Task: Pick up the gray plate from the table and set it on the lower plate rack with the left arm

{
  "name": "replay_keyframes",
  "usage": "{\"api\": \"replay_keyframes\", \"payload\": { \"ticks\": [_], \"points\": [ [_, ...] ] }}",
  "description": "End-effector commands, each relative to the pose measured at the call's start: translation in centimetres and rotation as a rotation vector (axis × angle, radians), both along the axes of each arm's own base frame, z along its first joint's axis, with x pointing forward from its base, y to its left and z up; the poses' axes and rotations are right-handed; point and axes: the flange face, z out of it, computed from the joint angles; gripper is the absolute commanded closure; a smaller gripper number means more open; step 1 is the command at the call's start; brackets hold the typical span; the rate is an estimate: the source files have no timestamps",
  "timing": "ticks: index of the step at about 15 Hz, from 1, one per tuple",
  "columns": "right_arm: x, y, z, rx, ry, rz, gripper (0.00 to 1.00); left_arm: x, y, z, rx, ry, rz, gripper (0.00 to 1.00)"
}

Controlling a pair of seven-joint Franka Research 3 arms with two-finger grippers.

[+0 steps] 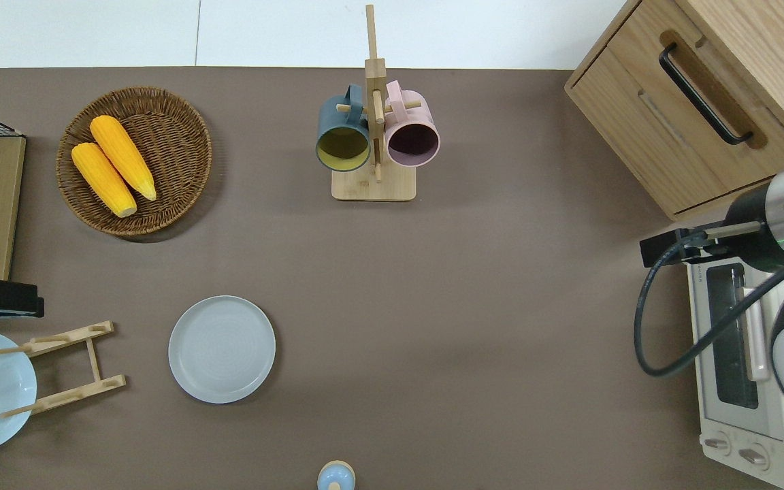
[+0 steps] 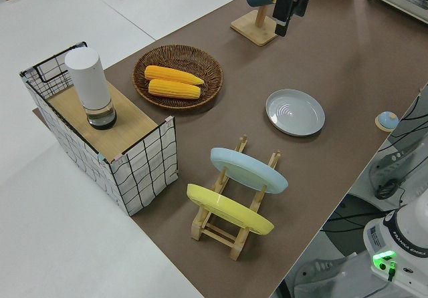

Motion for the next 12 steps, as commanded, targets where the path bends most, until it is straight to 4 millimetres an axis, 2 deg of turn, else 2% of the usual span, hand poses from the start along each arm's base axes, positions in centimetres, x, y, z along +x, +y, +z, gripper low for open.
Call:
{"api": "replay_keyframes", "payload": {
  "ticks": [1, 8, 12],
  "points": [
    [-0.2, -0.1, 0.4, -0.003, 0.002, -0.014, 0.017, 0.4, 0.0, -0.4, 0.012, 0.021, 0.045, 0.01],
    [-0.2, -0.1, 0.4, -0.003, 0.002, -0.014, 0.017, 0.3, 0.1, -0.9, 0.008, 0.029, 0.047, 0.01],
    [-0.2, -0.2, 0.4, -0.003, 0.002, -0.015, 0.017, 0.3, -0.2, -2.4, 0.008, 0.015, 0.043, 0.01]
  ]
}}
